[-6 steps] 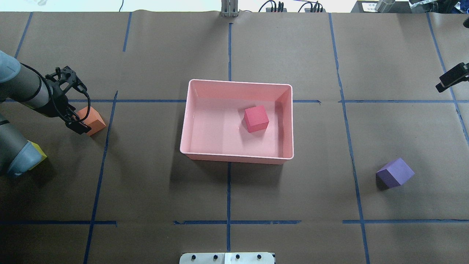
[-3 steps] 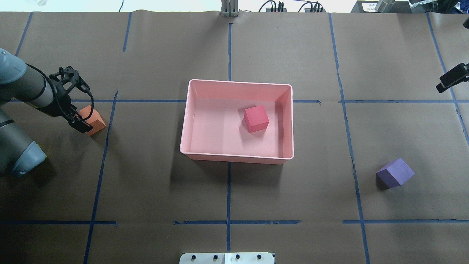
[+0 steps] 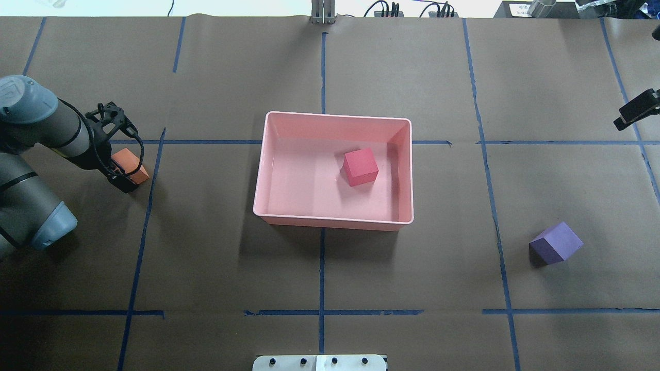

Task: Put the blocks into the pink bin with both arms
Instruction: 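Lower the left gripper over the orange cube and close on it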

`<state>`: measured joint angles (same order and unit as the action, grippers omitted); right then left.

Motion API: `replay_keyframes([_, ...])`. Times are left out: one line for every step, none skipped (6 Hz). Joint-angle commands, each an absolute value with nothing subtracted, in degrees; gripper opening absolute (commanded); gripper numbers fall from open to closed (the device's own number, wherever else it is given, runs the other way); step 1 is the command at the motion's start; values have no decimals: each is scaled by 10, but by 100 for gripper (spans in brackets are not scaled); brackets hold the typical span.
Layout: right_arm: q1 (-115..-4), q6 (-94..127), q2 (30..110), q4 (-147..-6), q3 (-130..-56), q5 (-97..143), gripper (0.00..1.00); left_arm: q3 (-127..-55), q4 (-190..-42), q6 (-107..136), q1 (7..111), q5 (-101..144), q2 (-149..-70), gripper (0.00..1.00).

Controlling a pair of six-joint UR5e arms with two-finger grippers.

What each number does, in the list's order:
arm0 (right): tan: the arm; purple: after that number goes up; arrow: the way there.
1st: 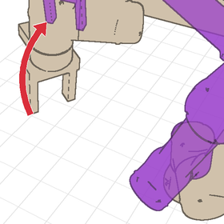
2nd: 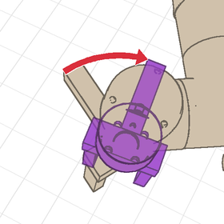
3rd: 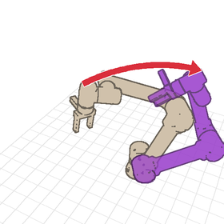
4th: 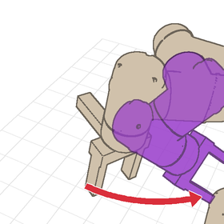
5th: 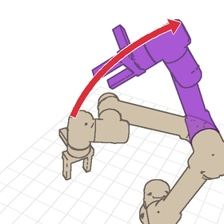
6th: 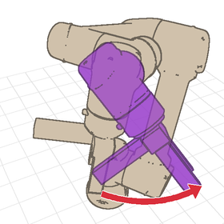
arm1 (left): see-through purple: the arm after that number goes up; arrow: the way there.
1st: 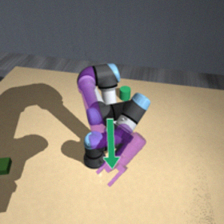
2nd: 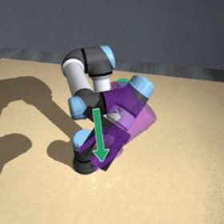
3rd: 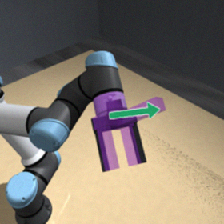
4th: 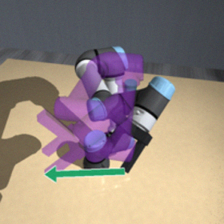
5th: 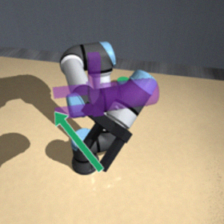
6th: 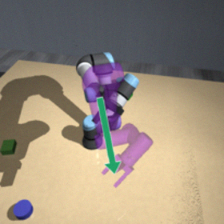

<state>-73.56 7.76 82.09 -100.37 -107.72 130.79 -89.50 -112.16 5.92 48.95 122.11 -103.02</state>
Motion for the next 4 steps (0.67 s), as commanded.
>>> replay_keyframes([-736,77,821,-1004,-1077,1308,100,-894,-1120,60,482,1223,-1031,89])
replay_keyframes([-736,80,822,-1004,-1078,1308,100,-902,-1105,60,489,1224,-1032,78])
replay_keyframes([-736,83,822,-1004,-1079,1309,100,-910,-1102,78,516,1226,-1041,69])
replay_keyframes([-736,83,822,-1004,-1078,1309,100,-944,-1054,80,532,1226,-1050,68])
